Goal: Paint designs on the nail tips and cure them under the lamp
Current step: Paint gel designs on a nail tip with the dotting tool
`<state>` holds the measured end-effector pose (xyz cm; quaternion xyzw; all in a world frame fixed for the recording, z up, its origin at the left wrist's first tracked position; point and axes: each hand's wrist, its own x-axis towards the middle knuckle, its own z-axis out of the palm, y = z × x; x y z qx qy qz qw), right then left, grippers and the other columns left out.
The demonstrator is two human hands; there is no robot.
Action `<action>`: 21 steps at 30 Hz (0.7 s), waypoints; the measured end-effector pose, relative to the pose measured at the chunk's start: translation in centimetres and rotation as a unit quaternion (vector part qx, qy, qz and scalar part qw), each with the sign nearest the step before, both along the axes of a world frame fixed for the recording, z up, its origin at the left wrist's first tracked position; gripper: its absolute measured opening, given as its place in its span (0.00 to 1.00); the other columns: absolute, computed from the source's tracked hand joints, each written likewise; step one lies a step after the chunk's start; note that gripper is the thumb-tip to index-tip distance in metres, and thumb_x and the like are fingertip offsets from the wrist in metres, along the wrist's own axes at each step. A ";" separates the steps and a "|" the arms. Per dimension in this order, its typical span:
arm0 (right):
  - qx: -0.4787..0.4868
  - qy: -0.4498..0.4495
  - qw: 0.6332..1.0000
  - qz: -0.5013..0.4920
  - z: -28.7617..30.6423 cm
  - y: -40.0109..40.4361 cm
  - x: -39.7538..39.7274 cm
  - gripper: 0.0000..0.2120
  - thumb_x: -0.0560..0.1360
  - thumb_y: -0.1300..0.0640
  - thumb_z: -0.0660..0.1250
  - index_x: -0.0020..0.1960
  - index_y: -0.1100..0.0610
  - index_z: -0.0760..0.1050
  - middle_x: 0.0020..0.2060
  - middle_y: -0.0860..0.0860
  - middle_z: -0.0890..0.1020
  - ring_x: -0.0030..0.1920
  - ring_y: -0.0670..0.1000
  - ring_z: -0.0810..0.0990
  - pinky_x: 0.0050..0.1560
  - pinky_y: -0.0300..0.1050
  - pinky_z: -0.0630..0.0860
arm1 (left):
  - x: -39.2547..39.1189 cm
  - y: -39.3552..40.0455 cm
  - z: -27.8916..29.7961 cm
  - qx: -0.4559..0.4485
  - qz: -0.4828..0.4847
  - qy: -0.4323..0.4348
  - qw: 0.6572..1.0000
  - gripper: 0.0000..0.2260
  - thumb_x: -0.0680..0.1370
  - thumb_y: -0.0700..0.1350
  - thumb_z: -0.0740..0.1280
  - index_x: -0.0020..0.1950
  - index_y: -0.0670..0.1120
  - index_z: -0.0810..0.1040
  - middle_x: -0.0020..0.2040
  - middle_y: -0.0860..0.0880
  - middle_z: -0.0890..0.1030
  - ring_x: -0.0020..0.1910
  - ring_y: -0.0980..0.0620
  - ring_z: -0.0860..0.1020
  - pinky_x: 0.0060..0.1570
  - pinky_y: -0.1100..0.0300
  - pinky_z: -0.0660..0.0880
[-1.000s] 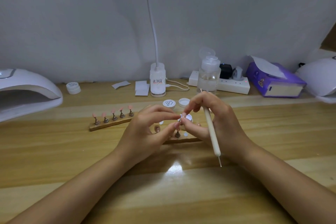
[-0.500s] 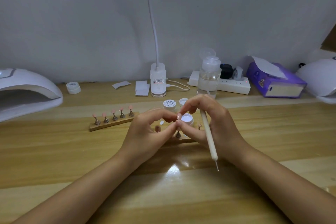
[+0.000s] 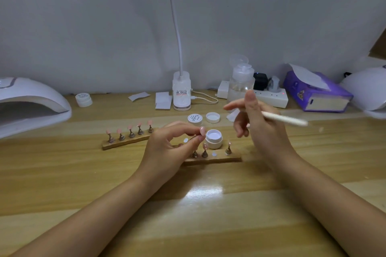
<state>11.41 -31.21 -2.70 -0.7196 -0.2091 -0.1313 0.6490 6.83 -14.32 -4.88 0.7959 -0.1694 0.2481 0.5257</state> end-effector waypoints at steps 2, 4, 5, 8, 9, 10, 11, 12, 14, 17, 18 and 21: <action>0.013 0.050 0.999 -0.016 0.3 -0.1 0.6 0.26 0.72 0.37 0.52 0.32 0.49 0.82 0.19 0.45 0.70 0.23 0.39 0.69 0.27 0.27 0.67 | 0.1 0.0 0.0 0.002 0.002 -0.004 1.000 0.04 0.70 0.43 0.70 0.43 0.49 0.82 0.40 0.55 0.82 0.42 0.61 0.79 0.44 0.71 0.72; 0.022 0.085 0.996 -0.030 0.4 -0.1 1.5 0.24 0.75 0.40 0.55 0.30 0.49 0.82 0.19 0.42 0.70 0.25 0.38 0.69 0.29 0.27 0.70 | 0.1 0.0 0.0 0.003 0.006 -0.004 1.000 0.05 0.70 0.42 0.70 0.44 0.48 0.82 0.42 0.53 0.82 0.45 0.60 0.79 0.44 0.71 0.73; 0.029 0.094 0.995 -0.029 0.4 0.0 1.9 0.23 0.76 0.43 0.57 0.31 0.50 0.82 0.20 0.42 0.70 0.25 0.38 0.70 0.30 0.29 0.71 | 0.2 0.0 0.0 0.002 0.007 -0.003 1.000 0.05 0.70 0.41 0.70 0.44 0.47 0.82 0.43 0.52 0.82 0.46 0.60 0.79 0.44 0.71 0.73; 0.047 0.083 0.995 -0.017 0.1 0.3 3.1 0.16 0.76 0.50 0.63 0.33 0.56 0.75 0.20 0.45 0.72 0.23 0.40 0.71 0.27 0.31 0.70 | 0.1 0.0 -0.1 -0.004 0.003 -0.005 1.000 0.07 0.70 0.38 0.71 0.45 0.47 0.82 0.43 0.53 0.83 0.46 0.61 0.79 0.46 0.72 0.72; 0.047 0.071 0.996 -0.018 0.0 0.5 3.3 0.16 0.76 0.51 0.64 0.32 0.57 0.73 0.19 0.46 0.73 0.22 0.40 0.71 0.26 0.31 0.68 | 0.2 0.0 -0.1 -0.003 0.002 -0.008 1.000 0.07 0.70 0.38 0.71 0.45 0.48 0.82 0.43 0.54 0.82 0.46 0.61 0.79 0.46 0.72 0.72; 0.050 0.055 0.997 -0.026 -0.3 0.7 3.4 0.16 0.75 0.52 0.65 0.31 0.57 0.70 0.18 0.46 0.73 0.21 0.40 0.70 0.25 0.30 0.67 | 0.2 0.0 -0.1 -0.002 0.001 -0.010 1.000 0.08 0.70 0.38 0.71 0.45 0.49 0.82 0.43 0.55 0.82 0.45 0.62 0.79 0.46 0.72 0.72; 0.055 0.038 0.997 -0.038 -0.6 0.9 3.5 0.17 0.75 0.52 0.65 0.30 0.57 0.69 0.18 0.47 0.72 0.21 0.41 0.70 0.26 0.30 0.67 | 0.2 0.0 -0.1 -0.002 -0.001 -0.011 1.000 0.08 0.69 0.38 0.71 0.44 0.50 0.81 0.43 0.56 0.82 0.45 0.62 0.79 0.46 0.72 0.72; 0.061 0.022 0.997 -0.051 -1.0 1.2 3.6 0.19 0.75 0.52 0.66 0.29 0.57 0.67 0.17 0.47 0.71 0.21 0.41 0.69 0.26 0.31 0.67 | 0.1 0.0 -0.1 -0.004 -0.002 -0.012 1.000 0.08 0.69 0.38 0.71 0.44 0.50 0.81 0.43 0.56 0.82 0.45 0.62 0.80 0.45 0.73 0.72; 0.049 -0.001 0.996 -0.068 -1.7 1.6 3.6 0.20 0.74 0.52 0.67 0.27 0.57 0.65 0.16 0.46 0.70 0.21 0.41 0.69 0.28 0.31 0.68 | 0.1 0.0 -0.1 -0.008 -0.005 -0.013 1.000 0.07 0.69 0.40 0.70 0.43 0.51 0.81 0.42 0.56 0.82 0.45 0.61 0.80 0.44 0.72 0.72; -0.022 -0.023 0.997 -0.069 -2.5 2.0 3.3 0.22 0.73 0.51 0.67 0.26 0.57 0.64 0.17 0.44 0.70 0.22 0.42 0.69 0.29 0.37 0.68 | 0.2 -0.1 0.0 -0.006 -0.009 -0.016 1.000 0.05 0.69 0.43 0.69 0.43 0.51 0.81 0.42 0.56 0.82 0.44 0.61 0.80 0.45 0.72 0.73; -0.035 -0.027 0.997 -0.066 -2.6 2.0 3.3 0.22 0.73 0.51 0.67 0.25 0.56 0.64 0.17 0.45 0.69 0.23 0.43 0.69 0.29 0.39 0.68 | 0.2 -0.1 0.0 -0.004 -0.010 -0.019 1.000 0.05 0.69 0.44 0.69 0.43 0.51 0.81 0.42 0.56 0.82 0.44 0.61 0.80 0.46 0.71 0.73; -0.048 -0.038 0.996 -0.066 -2.7 2.0 3.2 0.22 0.74 0.53 0.67 0.25 0.56 0.63 0.18 0.46 0.68 0.26 0.48 0.71 0.30 0.42 0.69 | 0.1 -0.1 0.0 0.001 -0.010 -0.024 1.000 0.06 0.69 0.44 0.69 0.45 0.50 0.81 0.42 0.55 0.82 0.44 0.61 0.80 0.47 0.68 0.74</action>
